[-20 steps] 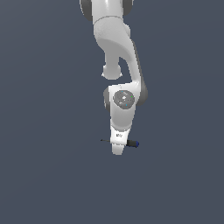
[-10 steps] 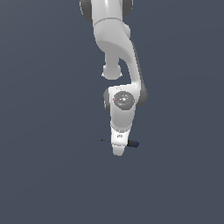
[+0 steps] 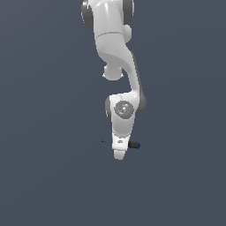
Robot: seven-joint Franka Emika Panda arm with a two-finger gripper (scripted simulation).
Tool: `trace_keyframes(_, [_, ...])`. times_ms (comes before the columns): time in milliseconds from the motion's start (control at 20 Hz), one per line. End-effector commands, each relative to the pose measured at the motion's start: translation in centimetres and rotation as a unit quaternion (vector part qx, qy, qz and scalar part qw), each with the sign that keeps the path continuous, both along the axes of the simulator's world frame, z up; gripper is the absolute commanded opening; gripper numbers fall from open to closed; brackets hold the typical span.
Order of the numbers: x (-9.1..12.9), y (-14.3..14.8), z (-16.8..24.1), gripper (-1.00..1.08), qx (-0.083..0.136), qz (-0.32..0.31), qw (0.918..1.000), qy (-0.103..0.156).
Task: Pick up the object and move it to a goal position.
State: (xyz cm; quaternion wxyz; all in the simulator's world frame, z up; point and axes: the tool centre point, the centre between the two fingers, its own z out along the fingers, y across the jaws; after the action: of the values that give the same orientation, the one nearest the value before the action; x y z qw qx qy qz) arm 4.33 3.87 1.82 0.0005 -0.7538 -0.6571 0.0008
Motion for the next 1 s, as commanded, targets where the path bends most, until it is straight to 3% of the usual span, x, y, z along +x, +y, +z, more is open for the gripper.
trace_keyframes(0, [0.1, 0.0, -0.5, 1.0, 0.0, 0.0, 1.0, -0.001])
trace_keyframes(100, [0.2, 0.0, -0.5, 1.0, 0.0, 0.0, 1.0, -0.001])
trace_keyframes(150, [0.2, 0.0, -0.5, -1.0, 0.0, 0.0, 1.0, -0.001])
trace_keyframes(950, [0.1, 0.1, 0.5, -1.0, 0.0, 0.0, 1.0, -0.001])
